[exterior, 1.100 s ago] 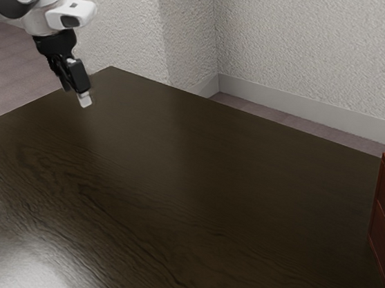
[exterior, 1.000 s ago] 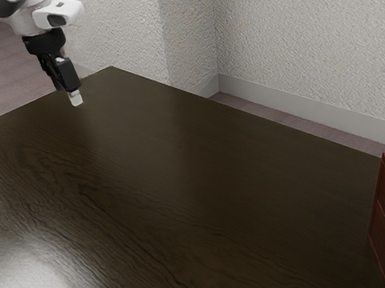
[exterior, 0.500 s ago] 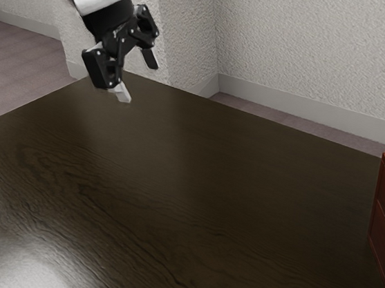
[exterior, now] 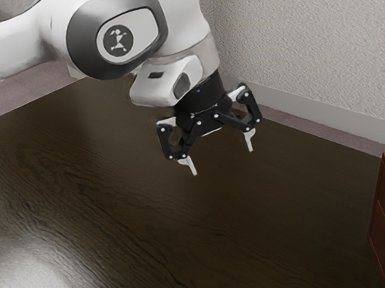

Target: Pull the drawer handle with one arm to open the drawer

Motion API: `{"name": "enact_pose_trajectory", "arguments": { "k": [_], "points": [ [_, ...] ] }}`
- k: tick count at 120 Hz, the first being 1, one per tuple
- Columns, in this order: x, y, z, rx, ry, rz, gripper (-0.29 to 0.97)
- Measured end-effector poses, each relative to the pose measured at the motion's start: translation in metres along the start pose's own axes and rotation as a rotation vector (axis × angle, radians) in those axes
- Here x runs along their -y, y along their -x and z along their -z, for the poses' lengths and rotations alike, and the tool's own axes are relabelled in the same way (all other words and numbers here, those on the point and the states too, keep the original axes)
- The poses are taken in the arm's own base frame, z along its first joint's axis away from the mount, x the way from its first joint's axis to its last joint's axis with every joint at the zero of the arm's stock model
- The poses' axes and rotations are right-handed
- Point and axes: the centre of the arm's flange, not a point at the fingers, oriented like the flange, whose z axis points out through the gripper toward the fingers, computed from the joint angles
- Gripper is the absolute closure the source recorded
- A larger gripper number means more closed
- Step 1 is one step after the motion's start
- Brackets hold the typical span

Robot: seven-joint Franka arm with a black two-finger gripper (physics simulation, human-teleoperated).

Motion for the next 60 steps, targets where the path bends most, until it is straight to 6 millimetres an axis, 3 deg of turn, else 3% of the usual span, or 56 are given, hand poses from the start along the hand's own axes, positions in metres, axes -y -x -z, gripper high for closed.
{"name": "enact_pose_trajectory", "arguments": {
  "k": [39,49,60],
  "points": [
    [0.055,-0.105,-0.055,0.012,-0.100,-0.389,0.00],
    [0.061,-0.110,-0.066,0.025,-0.124,-0.433,0.00],
    [0.064,-0.093,-0.076,0.052,-0.145,-0.440,0.00]
  ]
}}
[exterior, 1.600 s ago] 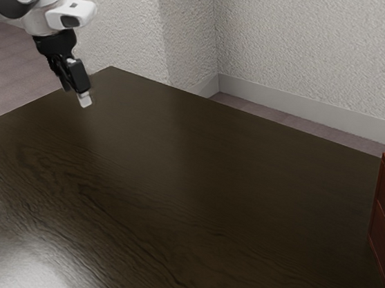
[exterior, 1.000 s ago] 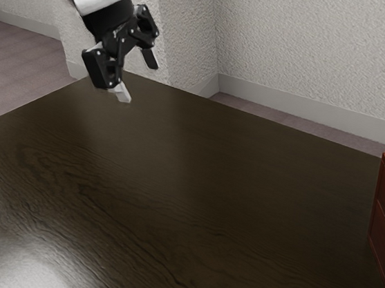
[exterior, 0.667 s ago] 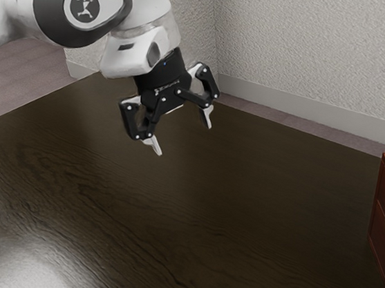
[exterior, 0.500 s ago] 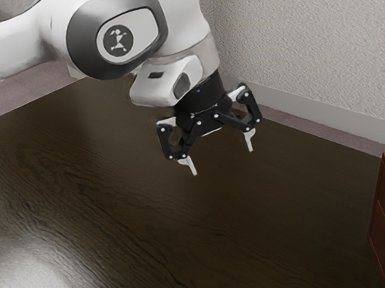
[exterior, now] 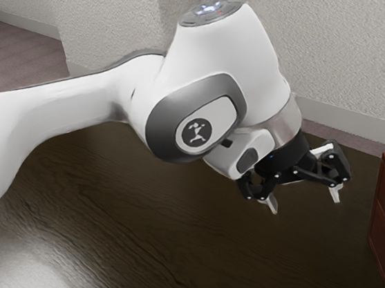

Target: Pull the drawer handle with one arm to open the drawer

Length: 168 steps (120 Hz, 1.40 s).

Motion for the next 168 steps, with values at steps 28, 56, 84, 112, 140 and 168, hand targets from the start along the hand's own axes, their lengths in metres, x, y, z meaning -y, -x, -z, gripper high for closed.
{"name": "enact_pose_trajectory", "arguments": {
  "k": [28,56,84,112,140,168],
  "points": [
    [0.016,-0.007,-0.014,0.032,-0.039,-0.090,0.00],
    [0.036,-0.034,-0.009,0.035,-0.078,-0.183,0.00],
    [0.050,-0.056,-0.028,0.015,-0.066,-0.240,0.00],
    [0.059,-0.061,-0.043,0.015,-0.054,-0.251,0.00],
    [0.065,-0.053,-0.066,0.022,-0.028,-0.217,0.00],
    [0.071,-0.044,-0.078,0.023,-0.035,-0.176,0.00]
  ]
}}
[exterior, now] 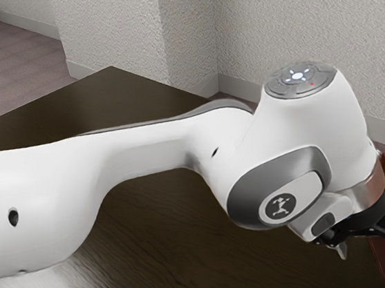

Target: Pull the drawer handle with one arm to open the drawer

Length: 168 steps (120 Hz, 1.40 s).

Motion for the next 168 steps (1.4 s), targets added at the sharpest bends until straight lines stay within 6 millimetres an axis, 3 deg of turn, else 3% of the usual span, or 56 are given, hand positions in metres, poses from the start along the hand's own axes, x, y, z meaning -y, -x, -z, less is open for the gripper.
{"name": "enact_pose_trajectory", "arguments": {
  "k": [23,52,96,168],
  "points": [
    [-0.009,0.014,-0.006,0.013,-0.001,0.041,0.00],
    [-0.004,0.008,-0.022,0.010,0.005,0.046,0.00],
    [-0.013,0.002,-0.020,0.005,0.010,0.058,0.00],
    [-0.079,-0.007,0.001,-0.032,0.051,0.101,0.01]
  ]
}}
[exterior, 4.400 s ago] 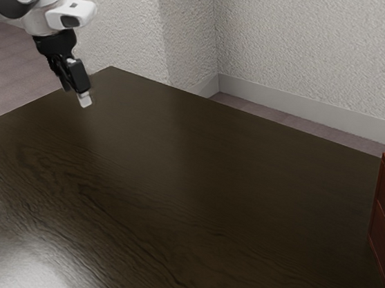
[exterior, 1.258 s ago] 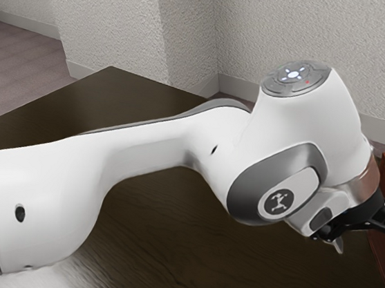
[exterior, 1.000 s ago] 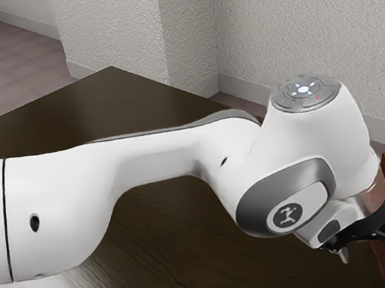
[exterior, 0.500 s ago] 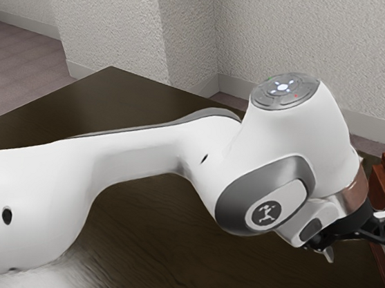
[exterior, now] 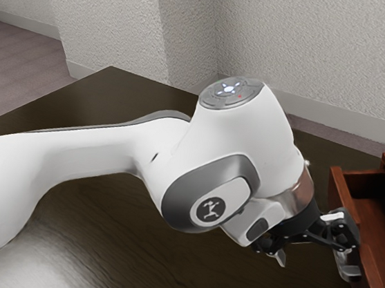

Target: Pull the drawer handle with one arm to open the drawer

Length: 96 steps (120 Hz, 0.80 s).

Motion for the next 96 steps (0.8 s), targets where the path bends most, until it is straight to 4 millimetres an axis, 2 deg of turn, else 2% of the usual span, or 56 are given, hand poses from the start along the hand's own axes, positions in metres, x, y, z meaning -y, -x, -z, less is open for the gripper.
{"name": "enact_pose_trajectory", "arguments": {
  "k": [22,40,70,87,96],
  "points": [
    [-0.023,0.001,0.020,0.010,-0.003,0.003,0.04],
    [-0.048,0.002,0.022,0.006,0.008,0.018,-0.01],
    [-0.087,-0.004,0.039,0.006,0.001,0.025,0.03],
    [-0.098,-0.010,0.049,0.011,-0.008,0.013,0.02],
    [-0.096,-0.009,0.066,0.029,-0.035,0.008,0.01]
  ]
}}
